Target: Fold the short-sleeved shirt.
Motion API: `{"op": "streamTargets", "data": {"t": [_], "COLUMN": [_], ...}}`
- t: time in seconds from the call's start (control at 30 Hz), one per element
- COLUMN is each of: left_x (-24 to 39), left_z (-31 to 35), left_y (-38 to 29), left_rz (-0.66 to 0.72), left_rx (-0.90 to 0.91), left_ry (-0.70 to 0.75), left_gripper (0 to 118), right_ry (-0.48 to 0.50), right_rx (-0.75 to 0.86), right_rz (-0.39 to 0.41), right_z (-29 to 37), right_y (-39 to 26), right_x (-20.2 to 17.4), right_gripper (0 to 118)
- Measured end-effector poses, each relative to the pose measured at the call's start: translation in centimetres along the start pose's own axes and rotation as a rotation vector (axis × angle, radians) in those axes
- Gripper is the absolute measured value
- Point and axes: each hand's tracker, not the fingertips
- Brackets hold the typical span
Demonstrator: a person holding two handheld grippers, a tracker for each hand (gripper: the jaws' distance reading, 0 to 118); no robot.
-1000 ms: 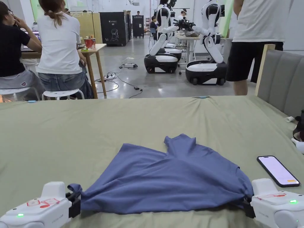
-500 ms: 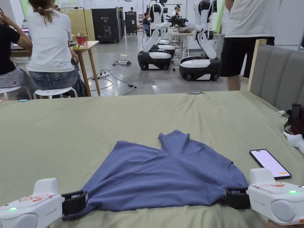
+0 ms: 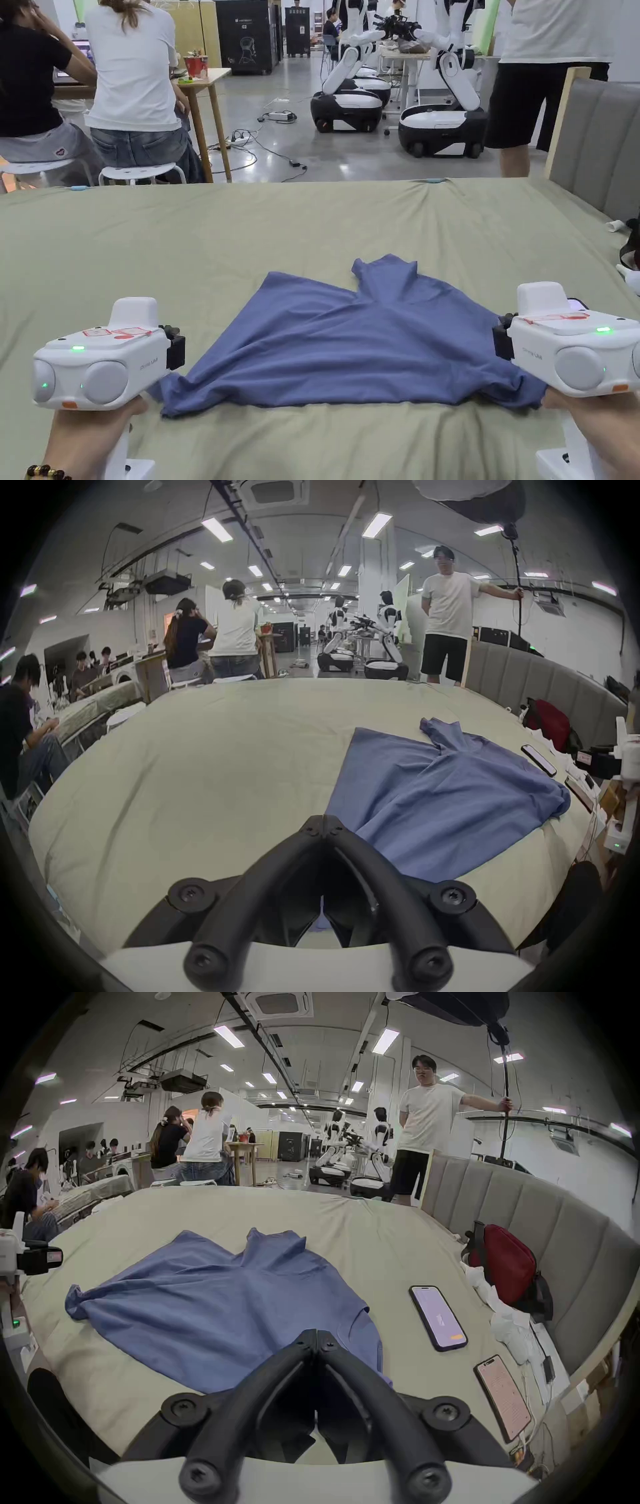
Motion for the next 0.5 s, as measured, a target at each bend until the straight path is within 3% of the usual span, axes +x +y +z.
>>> {"op": "streamTargets", "data": {"t": [0.07, 0.1, 0.13, 0.17, 0.2, 0.23, 0.33, 0.5], "left_x": [-0.2, -0.4, -0.5, -0.9, -1.0, -1.1, -1.4, -1.5], "left_z": [-0.2, -0.3, -0.5, -1.1, -1.7, -2.2, -3.6, -5.6], "left_y": [-0.4, -0.5, -0.6, -0.9, -1.1, -1.4, -2.0, -3.7], "left_rz": [0.001, 0.007, 0.018, 0.029, 0.039, 0.042, 0.025, -0.012], "left_rx": [-0.017, -0.032, -0.052, -0.08, -0.125, -0.159, -0.164, -0.248], "left_ry": [0.015, 0.019, 0.02, 0.007, -0.003, -0.006, 0.006, 0.066], "left_gripper": [0, 16, 58, 91, 114, 117, 95, 92], "right_ry": [0.012, 0.016, 0.018, 0.017, 0.018, 0.022, 0.026, 0.028], "right_rx": [-0.002, -0.002, -0.002, -0.003, -0.005, -0.007, -0.011, -0.023], "right_rz": [-0.011, -0.015, -0.015, -0.012, -0.01, -0.008, -0.004, 0.001], "right_z": [0.0, 0.2, 0.1, 0.1, 0.1, 0.0, -0.1, 0.0], "right_y": [0.1, 0.1, 0.1, 0.1, 0.0, 0.0, -0.2, -0.5], "right_x": [0.0, -0.1, -0.2, -0.3, -0.3, -0.4, -0.5, -0.6], "right_gripper": [0, 0, 0, 0, 0, 0, 0, 0]}}
